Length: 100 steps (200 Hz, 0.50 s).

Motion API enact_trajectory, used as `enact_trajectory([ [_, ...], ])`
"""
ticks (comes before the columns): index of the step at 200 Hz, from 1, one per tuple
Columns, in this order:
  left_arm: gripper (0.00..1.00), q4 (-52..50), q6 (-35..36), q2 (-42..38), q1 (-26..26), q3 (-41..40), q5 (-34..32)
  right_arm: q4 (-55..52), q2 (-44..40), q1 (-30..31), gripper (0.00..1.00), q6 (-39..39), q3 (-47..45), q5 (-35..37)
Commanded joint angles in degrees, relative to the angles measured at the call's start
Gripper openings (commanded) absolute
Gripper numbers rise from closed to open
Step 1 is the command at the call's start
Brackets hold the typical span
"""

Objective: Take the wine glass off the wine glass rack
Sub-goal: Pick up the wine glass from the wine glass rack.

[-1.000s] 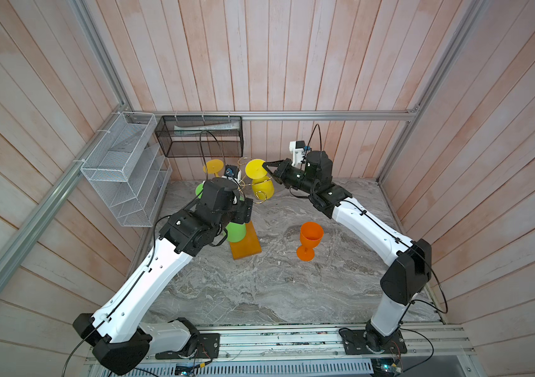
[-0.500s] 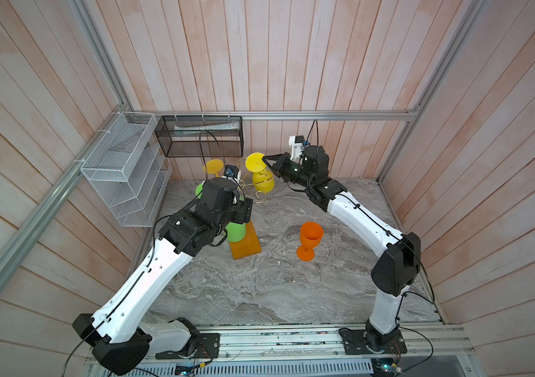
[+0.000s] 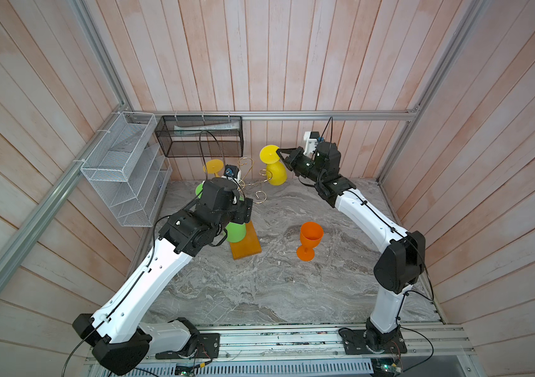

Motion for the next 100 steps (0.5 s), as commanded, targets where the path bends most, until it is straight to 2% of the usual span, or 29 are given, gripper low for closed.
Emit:
enact_trajectory([
  [1,0.82,-0.3,-0.74,-0.92,0.28,-0.23,0.77,3.5,-4.42,-1.43,0.0,0.18,-3.02,1.01],
  [100,0.82,-0.12,-2.16,-1.6,0.19,-0.23,2.2,3.8,-19.7,-6.81,0.0,-3.37,-20.44,3.68],
])
